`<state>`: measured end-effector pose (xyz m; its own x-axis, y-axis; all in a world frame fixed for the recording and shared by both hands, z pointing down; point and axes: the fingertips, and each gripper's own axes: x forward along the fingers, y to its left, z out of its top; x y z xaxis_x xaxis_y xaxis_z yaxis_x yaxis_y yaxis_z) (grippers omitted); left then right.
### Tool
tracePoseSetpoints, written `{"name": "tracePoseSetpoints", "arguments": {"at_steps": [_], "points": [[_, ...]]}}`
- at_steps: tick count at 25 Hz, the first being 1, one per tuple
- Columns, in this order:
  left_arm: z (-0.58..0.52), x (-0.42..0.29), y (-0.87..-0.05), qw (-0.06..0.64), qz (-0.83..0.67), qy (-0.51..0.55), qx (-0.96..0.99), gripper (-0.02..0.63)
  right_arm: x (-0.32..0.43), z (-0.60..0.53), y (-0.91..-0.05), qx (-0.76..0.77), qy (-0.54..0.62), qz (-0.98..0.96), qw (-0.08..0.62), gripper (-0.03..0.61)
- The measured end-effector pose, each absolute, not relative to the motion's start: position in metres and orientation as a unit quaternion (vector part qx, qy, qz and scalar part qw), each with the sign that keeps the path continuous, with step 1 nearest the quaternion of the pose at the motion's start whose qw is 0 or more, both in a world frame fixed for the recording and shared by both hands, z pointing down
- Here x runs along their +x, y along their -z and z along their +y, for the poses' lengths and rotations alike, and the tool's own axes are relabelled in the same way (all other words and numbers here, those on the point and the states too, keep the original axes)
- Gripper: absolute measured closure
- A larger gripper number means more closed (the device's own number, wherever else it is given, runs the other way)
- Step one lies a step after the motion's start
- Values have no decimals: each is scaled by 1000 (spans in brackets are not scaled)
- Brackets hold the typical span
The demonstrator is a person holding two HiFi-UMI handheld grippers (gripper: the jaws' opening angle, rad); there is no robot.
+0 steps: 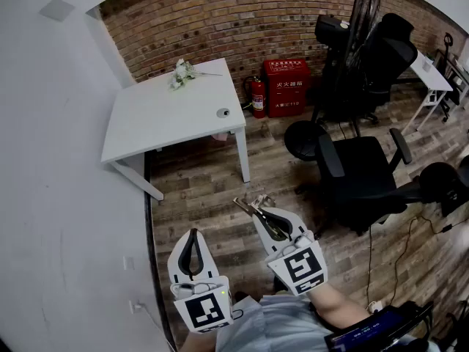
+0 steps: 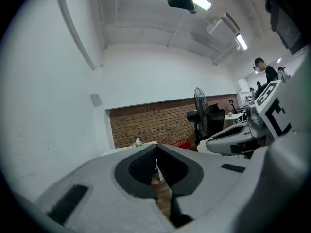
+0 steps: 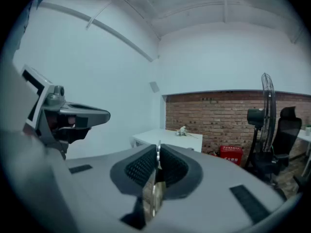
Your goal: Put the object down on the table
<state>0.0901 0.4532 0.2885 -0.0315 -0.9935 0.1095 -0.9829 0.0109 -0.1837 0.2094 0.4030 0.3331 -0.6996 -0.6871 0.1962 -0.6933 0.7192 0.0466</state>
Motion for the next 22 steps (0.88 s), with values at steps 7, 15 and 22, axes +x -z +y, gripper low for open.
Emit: {"name": "tracePoseSetpoints", "arguments": {"at_steps": [7,15,22], "points": [[444,112,-292,24,711,112,-694,604,230,395,-333,374,-26,-922,96,546],[432,140,-301,27,718,120,-686,604,260,381,-342,361,-32,-927,95,545],[418,148,-312,12,729,127,-673,604,275,360,-355,357,-42,-928,99,545]]}}
